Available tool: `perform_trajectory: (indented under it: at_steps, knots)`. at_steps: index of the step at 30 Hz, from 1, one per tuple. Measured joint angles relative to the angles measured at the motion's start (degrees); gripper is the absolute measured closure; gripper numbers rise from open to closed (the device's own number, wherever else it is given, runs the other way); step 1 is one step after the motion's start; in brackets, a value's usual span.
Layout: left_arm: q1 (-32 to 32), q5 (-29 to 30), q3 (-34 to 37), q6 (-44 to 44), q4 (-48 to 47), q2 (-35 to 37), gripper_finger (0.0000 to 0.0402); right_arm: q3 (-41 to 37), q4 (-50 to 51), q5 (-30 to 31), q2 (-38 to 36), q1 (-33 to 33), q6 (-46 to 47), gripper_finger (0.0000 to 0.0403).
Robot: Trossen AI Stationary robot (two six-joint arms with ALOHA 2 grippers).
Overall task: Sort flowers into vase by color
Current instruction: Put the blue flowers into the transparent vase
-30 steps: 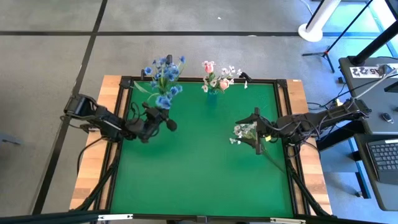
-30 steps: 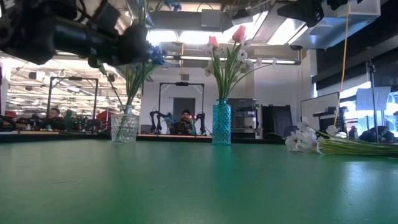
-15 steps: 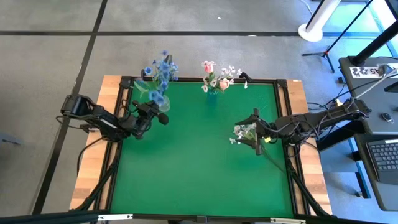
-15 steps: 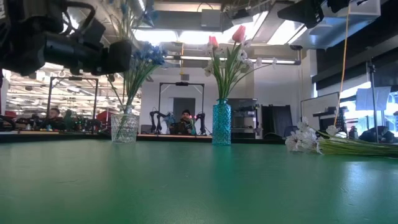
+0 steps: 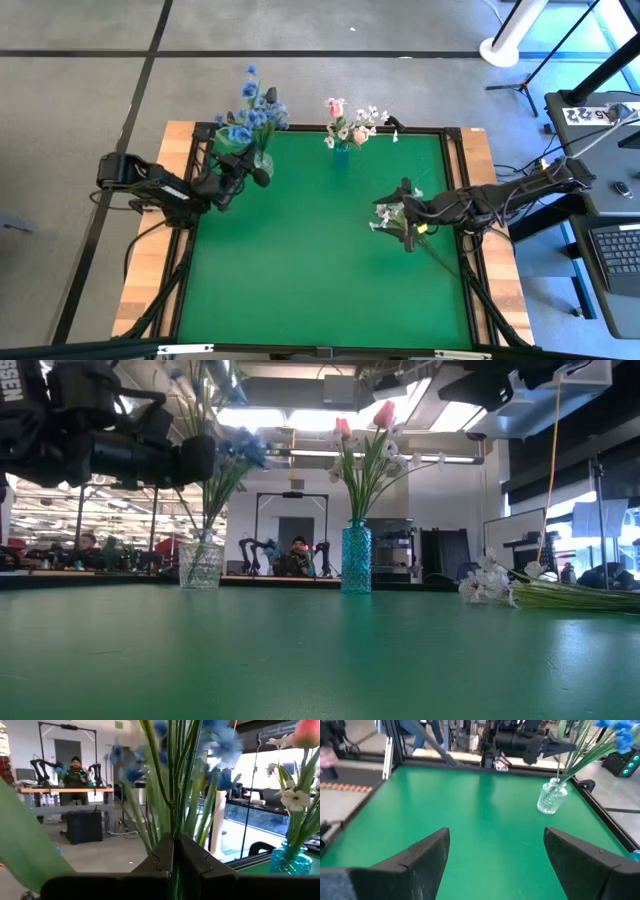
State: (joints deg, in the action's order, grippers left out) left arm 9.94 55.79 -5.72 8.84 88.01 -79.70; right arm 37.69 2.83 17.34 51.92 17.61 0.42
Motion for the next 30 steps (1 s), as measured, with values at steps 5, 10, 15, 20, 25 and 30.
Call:
perform_trajectory:
  at_steps: [5, 10, 15, 20, 25, 30]
  knots:
    - [1.6, -1.0, 0.0, -4.4, -6.3, 0.0, 0.04, 0.0, 0.3, 0.0, 1.2, 0.0, -0.7, 0.0084]
    - [1.6, -1.2, 0.0, -8.6, -12.6, 0.0, 0.0399, 0.0, 0.0, 0.0, 1.4, 0.0, -0.7, 0.0084]
    - [1.3, -1.1, 0.0, -8.7, -13.6, 0.0, 0.0367, 0.0, 0.0, 0.0, 1.4, 0.0, -0.7, 0.0084]
    - [0.5, -0.1, 0.0, -10.2, -13.7, 0.0, 0.0331, 0.0, -0.2, 0.5, 1.4, 0.0, -0.7, 0.0084]
    - [-1.6, 0.5, 0.0, -10.3, -13.7, 0.0, 0.0294, 0.0, -0.2, 0.6, 1.4, 0.0, -0.7, 0.0084]
    - [-5.6, 5.1, 0.0, -9.5, -13.7, 0.0, 0.0257, 0.0, -0.2, 0.6, 1.4, 0.0, -0.7, 0.0084]
